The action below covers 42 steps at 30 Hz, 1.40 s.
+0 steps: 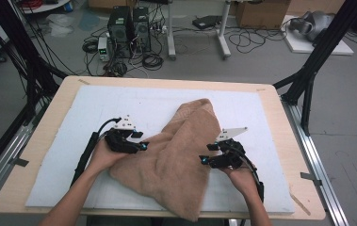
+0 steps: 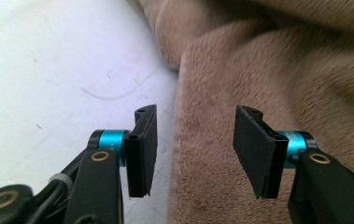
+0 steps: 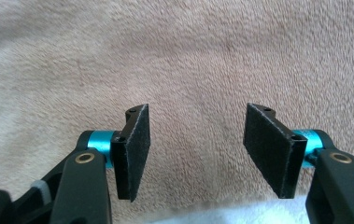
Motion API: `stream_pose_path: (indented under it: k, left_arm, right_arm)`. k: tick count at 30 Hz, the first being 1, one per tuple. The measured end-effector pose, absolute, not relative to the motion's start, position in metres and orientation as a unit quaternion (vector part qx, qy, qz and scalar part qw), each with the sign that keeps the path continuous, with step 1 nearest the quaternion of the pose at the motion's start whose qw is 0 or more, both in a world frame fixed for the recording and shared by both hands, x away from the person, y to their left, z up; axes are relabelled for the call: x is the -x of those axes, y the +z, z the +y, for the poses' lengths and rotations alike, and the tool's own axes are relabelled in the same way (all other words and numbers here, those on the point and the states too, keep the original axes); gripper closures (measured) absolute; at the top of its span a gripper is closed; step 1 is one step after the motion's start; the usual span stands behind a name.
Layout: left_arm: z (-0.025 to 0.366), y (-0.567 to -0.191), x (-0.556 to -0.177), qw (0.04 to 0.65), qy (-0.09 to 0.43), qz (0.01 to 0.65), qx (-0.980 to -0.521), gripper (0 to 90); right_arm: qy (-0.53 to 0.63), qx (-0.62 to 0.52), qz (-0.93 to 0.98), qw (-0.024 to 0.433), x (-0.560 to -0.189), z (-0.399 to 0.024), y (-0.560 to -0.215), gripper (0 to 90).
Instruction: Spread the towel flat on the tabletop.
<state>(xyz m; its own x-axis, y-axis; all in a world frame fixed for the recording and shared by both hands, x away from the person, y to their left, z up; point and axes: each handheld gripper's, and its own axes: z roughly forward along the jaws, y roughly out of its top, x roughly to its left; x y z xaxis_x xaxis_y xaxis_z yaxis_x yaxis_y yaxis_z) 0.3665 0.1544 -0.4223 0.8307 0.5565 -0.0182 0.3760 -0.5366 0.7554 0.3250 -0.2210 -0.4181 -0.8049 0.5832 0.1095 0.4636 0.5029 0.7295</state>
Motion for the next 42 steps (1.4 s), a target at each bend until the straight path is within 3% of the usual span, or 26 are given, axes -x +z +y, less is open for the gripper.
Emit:
stream_pose_path:
  k: [8,10,11,13,15,32,42]
  left_arm:
    - [0.150,-0.437,-0.372,0.361,0.105,0.274,-0.885,57.3]
    - [0.149,-0.437,-0.371,0.363,0.104,0.265,-0.887,67.3]
    - [0.148,-0.437,-0.370,0.366,0.101,0.259,-0.888,67.3]
    - [0.146,-0.435,-0.367,0.357,0.106,0.245,-0.895,81.5]
    - [0.144,-0.433,-0.363,0.349,0.114,0.242,-0.898,84.2]
    - [0.181,-0.399,-0.319,0.391,0.162,0.258,-0.869,85.6]
    - [0.228,-0.403,-0.291,0.409,0.175,0.303,-0.843,85.8]
  right_arm:
    - [0.387,-0.309,0.865,0.083,-0.326,-0.222,-0.426,39.4]
    - [0.380,-0.310,0.868,0.079,-0.326,-0.220,-0.428,38.6]
    - [0.380,-0.310,0.868,0.079,-0.326,-0.220,-0.428,38.6]
    - [0.379,-0.309,0.868,0.082,-0.327,-0.220,-0.428,38.3]
    - [0.380,-0.309,0.868,0.083,-0.327,-0.220,-0.428,38.3]
    - [0.391,-0.302,0.865,0.086,-0.325,-0.219,-0.424,38.2]
    - [0.391,-0.291,0.869,0.086,-0.322,-0.212,-0.419,38.2]
